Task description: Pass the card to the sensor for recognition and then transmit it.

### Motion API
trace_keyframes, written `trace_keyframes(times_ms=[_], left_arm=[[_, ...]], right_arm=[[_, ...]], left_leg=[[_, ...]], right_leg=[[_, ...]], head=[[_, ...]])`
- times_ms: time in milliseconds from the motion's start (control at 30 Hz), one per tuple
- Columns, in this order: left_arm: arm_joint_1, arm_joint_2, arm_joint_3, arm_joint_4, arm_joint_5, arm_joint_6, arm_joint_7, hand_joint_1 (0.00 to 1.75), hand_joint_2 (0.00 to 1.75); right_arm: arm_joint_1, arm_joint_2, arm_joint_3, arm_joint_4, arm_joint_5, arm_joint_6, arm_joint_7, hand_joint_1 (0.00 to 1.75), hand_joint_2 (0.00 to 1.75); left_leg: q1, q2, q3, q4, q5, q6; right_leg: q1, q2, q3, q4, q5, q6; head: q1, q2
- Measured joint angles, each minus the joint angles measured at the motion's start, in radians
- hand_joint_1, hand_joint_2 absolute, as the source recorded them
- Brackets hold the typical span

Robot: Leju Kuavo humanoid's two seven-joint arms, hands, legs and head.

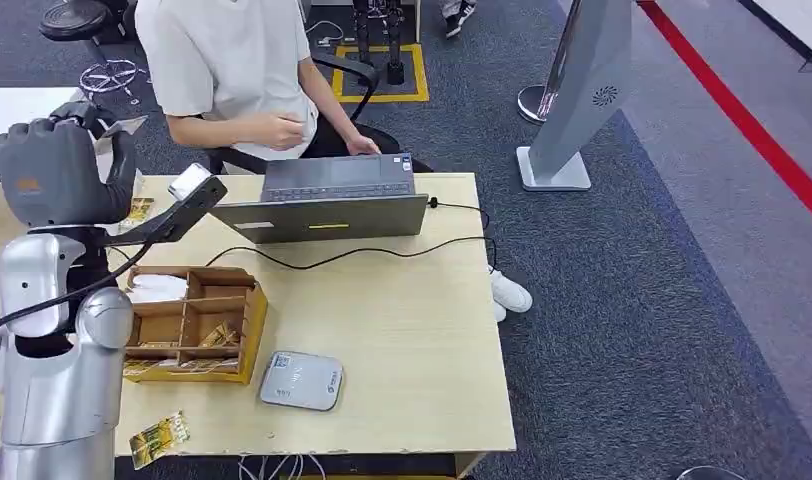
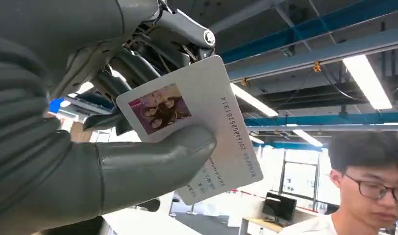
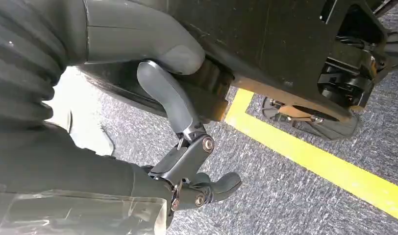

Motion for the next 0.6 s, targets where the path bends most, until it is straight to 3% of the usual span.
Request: trace_keyframes(times_ms=[200, 600], left_arm=[[0.014, -0.002, -0.009, -0.016, -0.022, 0.005, -0.004, 1.75, 1.75], [0.172, -0.011, -0.158, -0.256, 0.001, 0.010, -0.041, 1.75, 1.75]], right_arm=[[0.000, 0.000, 0.000, 0.000, -0.012, -0.001, 0.000, 0.00, 1.75], [0.001, 0.000, 0.000, 0.000, -0.051, -0.008, -0.002, 0.00, 1.75]], left_leg=[[0.000, 0.000, 0.000, 0.000, 0.000, 0.000], [0.000, 0.000, 0.000, 0.000, -0.001, 0.001]], right_leg=[[0.000, 0.000, 0.000, 0.000, 0.000, 0.000], [0.000, 0.000, 0.000, -0.001, -0.001, 0.001]], head=[[0.000, 0.000], [0.000, 0.000]])
